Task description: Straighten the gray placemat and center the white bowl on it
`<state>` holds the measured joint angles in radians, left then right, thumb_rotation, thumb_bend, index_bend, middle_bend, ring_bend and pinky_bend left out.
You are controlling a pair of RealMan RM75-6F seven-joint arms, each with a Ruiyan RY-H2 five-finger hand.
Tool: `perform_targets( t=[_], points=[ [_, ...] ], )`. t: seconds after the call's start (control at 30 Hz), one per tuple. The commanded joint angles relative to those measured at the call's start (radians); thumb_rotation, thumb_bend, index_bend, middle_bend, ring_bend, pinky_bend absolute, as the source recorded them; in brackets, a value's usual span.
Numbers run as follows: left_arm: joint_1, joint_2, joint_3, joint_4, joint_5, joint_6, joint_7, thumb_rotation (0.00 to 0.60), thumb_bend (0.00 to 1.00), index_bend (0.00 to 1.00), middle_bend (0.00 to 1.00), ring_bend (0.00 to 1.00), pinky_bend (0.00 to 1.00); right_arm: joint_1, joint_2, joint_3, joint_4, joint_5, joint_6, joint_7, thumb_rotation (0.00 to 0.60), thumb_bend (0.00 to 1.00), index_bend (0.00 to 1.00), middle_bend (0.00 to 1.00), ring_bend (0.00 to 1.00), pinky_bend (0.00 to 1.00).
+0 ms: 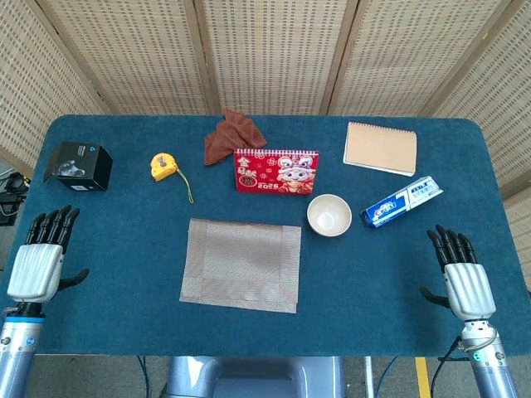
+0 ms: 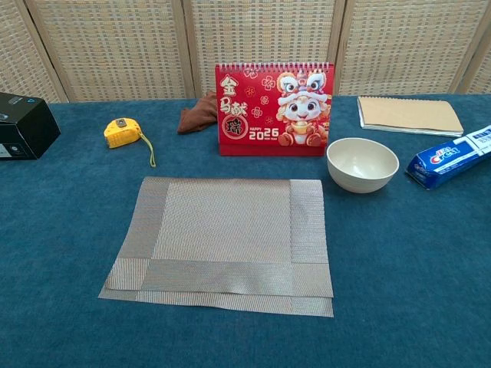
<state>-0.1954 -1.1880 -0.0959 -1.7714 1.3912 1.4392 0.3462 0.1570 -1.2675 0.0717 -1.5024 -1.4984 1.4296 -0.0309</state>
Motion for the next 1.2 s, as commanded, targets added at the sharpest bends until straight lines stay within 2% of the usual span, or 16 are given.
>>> perform_targets(
  t=[0.03,0.4,0.97,1.07,1.13,1.2],
  points=[
    [-0.003,0.01,0.008,-0.012,-0.011,0.004,0.019,0.6,0.0,0.0,0.0,0.0,0.0,0.001,0.0,0.0,-0.002,0.001,-0.003,-0.001,0.6,0.04,0.06,0.0,0.0,0.0],
    [-0.009,0.004,0.011,-0.009,-0.008,-0.008,0.026,0.6,0.0,0.0,0.0,0.0,0.0,0.0,0.007,0.002,-0.012,0.007,-0.005,0.006,0.6,0.04,0.06,0.0,0.0,0.0],
    [-0.03,-0.053,0.053,0.023,0.058,-0.045,0.075,0.6,0.02,0.0,0.0,0.0,0.0,-0.004,0.018,-0.001,-0.031,0.013,-0.013,0.015,0.6,0.04,0.06,0.0,0.0,0.0],
    [-0.04,-0.072,0.061,0.028,0.07,-0.063,0.084,0.6,0.04,0.07,0.0,0.0,0.0,-0.004,0.017,-0.002,-0.032,0.012,-0.013,0.016,0.6,0.04,0.06,0.0,0.0,0.0],
    [-0.048,-0.087,0.066,0.035,0.079,-0.075,0.088,0.6,0.08,0.19,0.0,0.0,0.0,-0.004,0.018,-0.002,-0.033,0.011,-0.013,0.017,0.6,0.04,0.06,0.0,0.0,0.0],
    [-0.054,-0.101,0.07,0.044,0.086,-0.085,0.089,0.6,0.13,0.27,0.0,0.0,0.0,-0.004,0.018,-0.002,-0.034,0.011,-0.012,0.018,0.6,0.04,0.06,0.0,0.0,0.0]
  ],
)
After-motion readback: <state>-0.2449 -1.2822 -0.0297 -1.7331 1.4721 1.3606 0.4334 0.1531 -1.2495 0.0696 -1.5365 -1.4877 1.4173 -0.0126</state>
